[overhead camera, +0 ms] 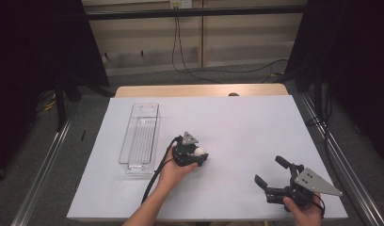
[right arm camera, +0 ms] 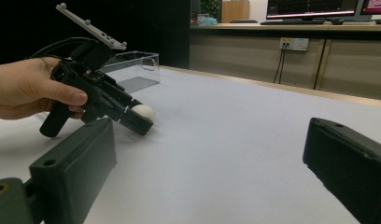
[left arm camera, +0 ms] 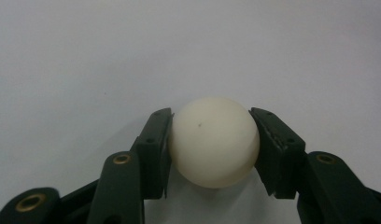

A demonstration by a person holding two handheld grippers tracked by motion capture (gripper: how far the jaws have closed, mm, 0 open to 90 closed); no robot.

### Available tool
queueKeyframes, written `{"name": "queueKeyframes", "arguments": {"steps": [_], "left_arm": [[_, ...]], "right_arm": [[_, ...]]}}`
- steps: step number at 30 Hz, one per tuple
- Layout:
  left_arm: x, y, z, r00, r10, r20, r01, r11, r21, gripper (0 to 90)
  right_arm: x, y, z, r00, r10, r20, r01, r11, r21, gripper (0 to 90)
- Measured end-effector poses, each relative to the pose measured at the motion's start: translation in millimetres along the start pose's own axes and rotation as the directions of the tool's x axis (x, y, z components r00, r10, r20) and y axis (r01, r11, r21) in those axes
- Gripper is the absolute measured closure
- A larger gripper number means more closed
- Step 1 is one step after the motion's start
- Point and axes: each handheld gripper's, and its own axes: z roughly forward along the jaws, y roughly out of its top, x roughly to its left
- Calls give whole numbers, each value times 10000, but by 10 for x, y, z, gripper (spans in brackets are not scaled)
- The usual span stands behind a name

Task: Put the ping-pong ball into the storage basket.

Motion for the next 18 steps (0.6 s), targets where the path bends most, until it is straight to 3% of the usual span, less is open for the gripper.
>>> {"name": "queueKeyframes", "arguments": {"steps": [18], "left_arm": [[37,15,-113,9997,-153,211,155,9998,-97,510]], "right_arm": [[-2,3,-6,10000,-20,3,20,10000,-12,23]]}}
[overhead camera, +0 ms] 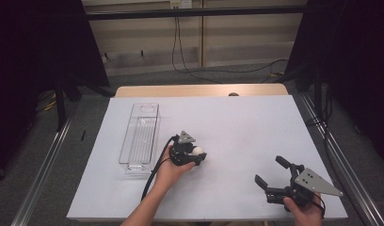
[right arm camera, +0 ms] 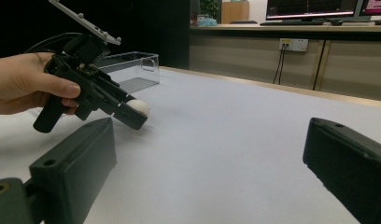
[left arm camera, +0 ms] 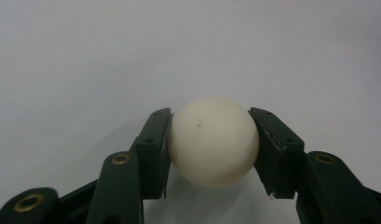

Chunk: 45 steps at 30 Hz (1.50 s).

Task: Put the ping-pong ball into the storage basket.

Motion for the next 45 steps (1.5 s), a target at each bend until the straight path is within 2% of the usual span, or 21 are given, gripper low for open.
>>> {"name": "queueKeyframes", "arguments": {"steps": [3,4,7,8,9,10,11,12,16,20,22,23,27,28,30,31,35,42,44,45], "left_arm": [[2,0,-19,10000,-74,22,74,9999,-72,510],[14,0,-27,9999,20,113,-19,10000,-30,510],[5,3,-47,10000,-50,-5,50,10000,-8,510],[8,3,-54,9999,-71,112,71,10000,-26,510],[9,7,-60,10000,-32,-1,32,10000,-67,510],[9,5,-60,9999,-88,47,89,9998,-168,510],[12,8,-72,9999,-69,90,69,10000,-69,510],[10,9,-78,10000,-96,-9,96,9999,-62,510],[21,10,-98,9998,-201,22,202,9997,-141,510],[37,12,-129,9999,-142,4,142,9998,-100,510],[30,10,-125,9993,-384,18,384,9987,-327,510],[47,13,-141,9997,-216,59,217,9997,-149,510],[51,10,-153,9996,-267,-2,267,9996,-113,510],[44,7,-150,9991,-428,2,428,9988,-234,510],[58,10,-160,9997,-261,-21,261,9994,-206,510],[71,9,-164,9998,-181,111,184,9996,-212,510],[69,11,-186,9994,-349,-14,349,9993,-125,510],[88,12,-211,9995,-323,-33,322,9994,-85,511],[89,10,-211,9992,-398,24,398,9990,-216,510],[96,12,-221,9995,-319,-65,318,9994,-119,510]], "right_arm": [[3,2,2,10000,37,25,-37,10000,-28,23],[5,2,6,10000,44,31,-44,10000,-30,23],[5,2,3,10000,24,60,-23,10000,-28,23],[6,2,3,10000,24,62,-23,10000,-30,23],[4,2,2,10000,16,49,-16,10000,-29,23],[3,1,2,10000,-8,49,8,10000,-13,23],[3,0,4,10000,-8,28,8,10000,-24,23],[4,0,5,10000,2,18,-2,10000,-23,23],[9,-1,6,10000,34,36,-34,10000,17,23],[9,-1,6,10000,25,28,-25,10000,20,23],[8,-1,5,10000,25,28,-25,10000,15,23],[7,-1,7,10000,41,5,-41,10000,-1,23],[10,-2,9,10000,39,18,-39,10000,34,23],[14,-1,12,9999,99,60,-99,9999,19,23],[11,-3,12,10000,36,51,-36,10000,32,22],[11,-3,14,10000,36,43,-36,10000,32,23],[12,-6,21,10000,47,41,-47,10000,34,23],[11,-9,26,10000,68,-3,-68,10000,47,23],[7,-7,25,10000,23,37,-23,10000,21,23],[9,-4,23,10000,69,58,-69,10000,16,22]]}}
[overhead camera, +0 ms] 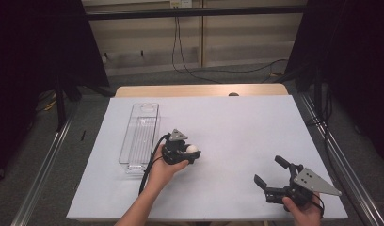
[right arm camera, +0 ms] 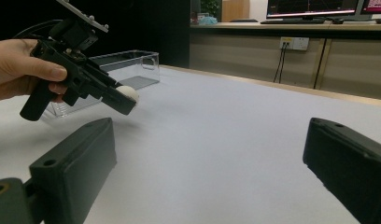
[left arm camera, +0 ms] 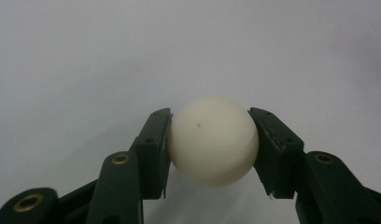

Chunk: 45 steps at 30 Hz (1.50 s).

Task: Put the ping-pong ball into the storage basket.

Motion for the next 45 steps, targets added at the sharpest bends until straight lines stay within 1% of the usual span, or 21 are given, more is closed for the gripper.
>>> {"name": "queueKeyframes", "arguments": {"steps": [1,5,6,7,8,9,11,14,15,17,18,23,24,27,30,32,34,37,41,43,45], "left_arm": [[1,1,-4,10000,-73,45,73,10000,-22,510],[7,6,-16,9999,-97,40,97,9999,-30,511],[13,8,-25,10000,-33,-3,33,10000,28,510],[16,10,-27,9999,-87,62,88,10000,-33,510],[12,17,-38,10000,-50,-23,50,10000,44,510],[16,21,-45,10000,-41,56,41,10000,-42,510],[9,38,-73,10000,-44,-43,44,10000,-39,511],[-2,56,-103,10000,-43,-27,43,10000,-7,510],[-2,58,-106,10000,-65,26,65,9999,-86,510],[1,68,-119,10000,-36,-17,36,10000,-85,510],[3,77,-132,10000,-13,-47,13,10000,24,510],[14,84,-141,10000,37,-49,-37,10000,13,510],[17,81,-138,10000,23,-2,-23,10000,-80,510],[20,92,-159,10000,-19,-43,20,9999,115,511],[25,94,-159,10000,-26,-6,26,9999,103,511],[19,95,-160,9999,-150,13,150,9999,29,511],[31,92,-168,10000,-77,32,76,9999,92,511],[33,90,-167,9998,-189,55,189,9998,39,511],[40,91,-173,9997,-237,104,236,9997,119,511],[41,91,-174,9996,-240,127,238,9996,121,511],[44,92,-182,9997,-222,68,220,9996,193,511]], "right_arm": [[0,0,0,10000,-2,-2,2,10000,6,23],[0,1,-1,10000,-60,-25,60,10000,21,23],[0,1,-3,10000,-62,-61,62,10000,34,22],[1,1,0,10000,-58,-34,58,10000,4,23],[-2,1,-2,10000,-89,-20,89,10000,31,23],[-2,-1,-1,10000,-69,-65,69,10000,37,23],[4,0,2,10000,-41,-22,41,10000,-3,23],[7,3,-2,10000,-32,-1,32,10000,23,23],[5,1,-1,10000,-37,-18,37,10000,0,23],[1,1,-3,10000,-63,-7,63,10000,24,23],[2,1,-4,10000,-49,-4,49,10000,34,23],[5,5,-7,10000,-32,-16,32,10000,25,23],[5,4,-5,10000,-20,20,20,10000,0,23],[4,6,-8,10000,9,27,-9,10000,-15,23],[4,4,-6,10000,-15,11,15,10000,11,22],[5,4,-5,10000,-6,15,6,10000,-9,23],[4,1,-2,10000,-27,-48,27,10000,34,23],[7,3,-1,10000,-35,-27,35,10000,31,23],[1,6,-12,10000,2,-10,-2,10000,5,23],[-8,3,-14,10000,-73,-42,73,10000,0,23],[-9,4,-14,10000,-76,-49,76,10000,0,22]]}}
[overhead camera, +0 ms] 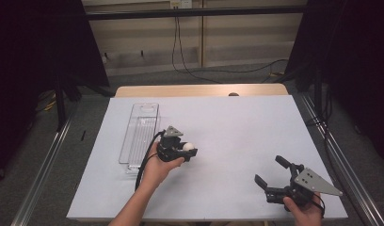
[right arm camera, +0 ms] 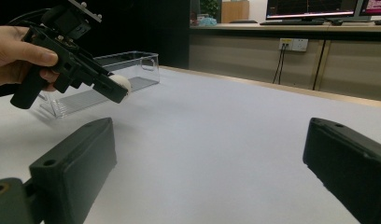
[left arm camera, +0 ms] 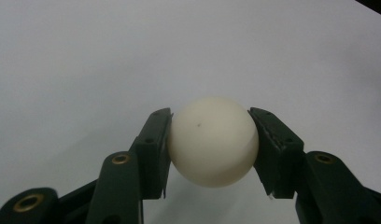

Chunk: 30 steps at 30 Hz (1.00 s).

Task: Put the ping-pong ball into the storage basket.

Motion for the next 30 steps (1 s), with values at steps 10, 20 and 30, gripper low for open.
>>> {"name": "queueKeyframes", "arguments": {"steps": [10,20,30], "left_arm": [[22,6,-32,10000,-20,43,20,10000,73,511],[40,21,-65,10000,-35,67,35,10000,-22,511],[43,31,-86,9999,-56,-93,56,10000,21,511]], "right_arm": [[3,-1,1,10000,20,-6,-20,10000,12,23],[12,2,1,10000,60,40,-60,10000,2,22],[12,2,3,10000,32,16,-32,10000,8,22]]}}
